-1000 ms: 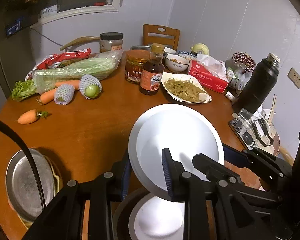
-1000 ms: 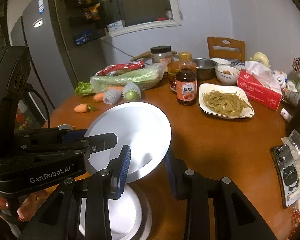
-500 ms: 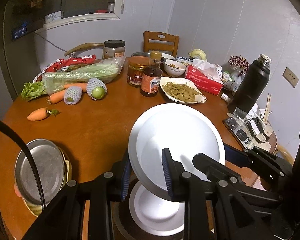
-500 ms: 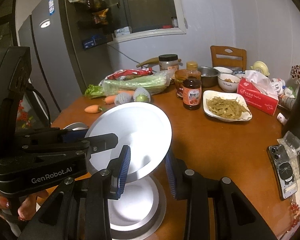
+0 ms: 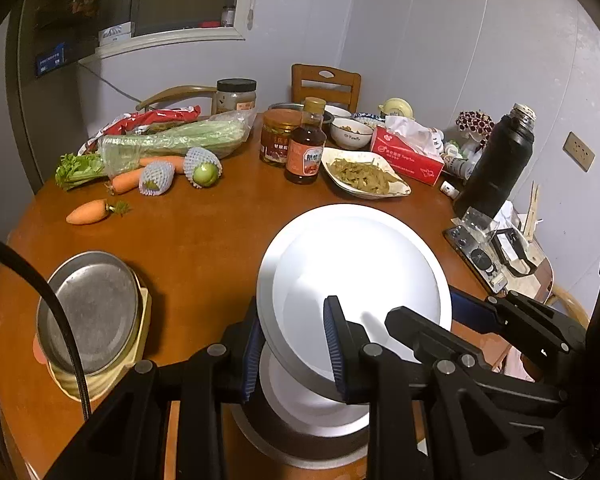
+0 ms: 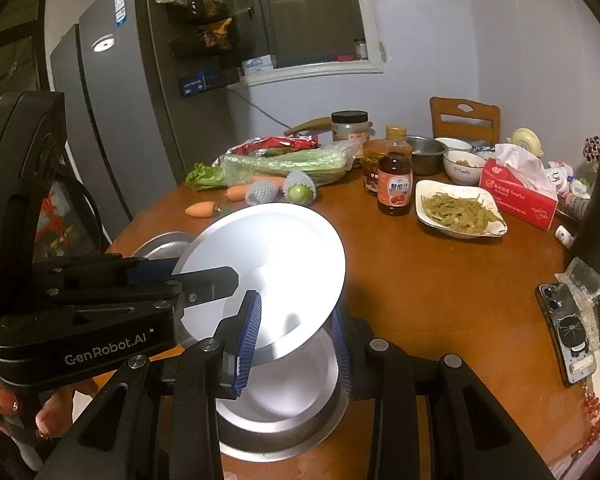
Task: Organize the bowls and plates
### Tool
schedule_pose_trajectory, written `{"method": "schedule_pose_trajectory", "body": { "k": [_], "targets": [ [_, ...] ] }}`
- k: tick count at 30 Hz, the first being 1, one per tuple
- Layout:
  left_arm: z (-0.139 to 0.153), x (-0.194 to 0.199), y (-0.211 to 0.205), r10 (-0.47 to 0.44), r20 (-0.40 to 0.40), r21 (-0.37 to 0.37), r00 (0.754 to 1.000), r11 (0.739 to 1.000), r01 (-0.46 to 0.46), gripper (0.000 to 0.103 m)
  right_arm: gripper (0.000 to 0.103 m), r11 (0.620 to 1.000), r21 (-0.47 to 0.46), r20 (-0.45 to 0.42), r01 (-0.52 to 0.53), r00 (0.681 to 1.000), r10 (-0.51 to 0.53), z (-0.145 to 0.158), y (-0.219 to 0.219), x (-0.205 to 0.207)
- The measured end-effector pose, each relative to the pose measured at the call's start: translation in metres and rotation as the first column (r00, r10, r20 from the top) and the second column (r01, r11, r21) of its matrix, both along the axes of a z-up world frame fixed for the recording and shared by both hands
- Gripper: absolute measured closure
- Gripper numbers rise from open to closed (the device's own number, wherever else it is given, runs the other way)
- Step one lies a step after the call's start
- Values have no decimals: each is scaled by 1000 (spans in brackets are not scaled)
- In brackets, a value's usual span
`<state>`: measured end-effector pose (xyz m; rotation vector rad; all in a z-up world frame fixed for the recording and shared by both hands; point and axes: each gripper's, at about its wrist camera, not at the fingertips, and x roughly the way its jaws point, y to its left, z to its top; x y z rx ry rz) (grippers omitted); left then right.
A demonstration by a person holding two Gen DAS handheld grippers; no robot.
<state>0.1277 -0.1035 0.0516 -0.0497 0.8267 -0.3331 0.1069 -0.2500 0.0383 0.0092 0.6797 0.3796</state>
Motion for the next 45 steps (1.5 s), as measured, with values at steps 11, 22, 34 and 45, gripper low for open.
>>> {"method": "schedule_pose_trajectory", "body": {
  "k": [11, 22, 34, 45],
  "targets": [
    [-19, -12, -2, -5, -29, 8, 1000, 1000, 5, 74, 66, 1000, 0, -26, 1, 1000, -1, -16, -2, -14],
    [-34, -16, -3, -1, -54, 19, 999, 1000, 2, 74, 66, 1000, -5, -48, -5, 999, 5, -30, -1, -21],
    [-45, -16, -5, -4, -74, 33, 997, 999, 6, 74, 66, 999, -32, -75, -14, 997, 11, -43, 1, -22],
    [-53, -16, -8, -10, -83, 64, 996, 998, 16, 74, 66, 999, -52, -85, -15, 996, 11, -49, 1, -19]
  ]
}}
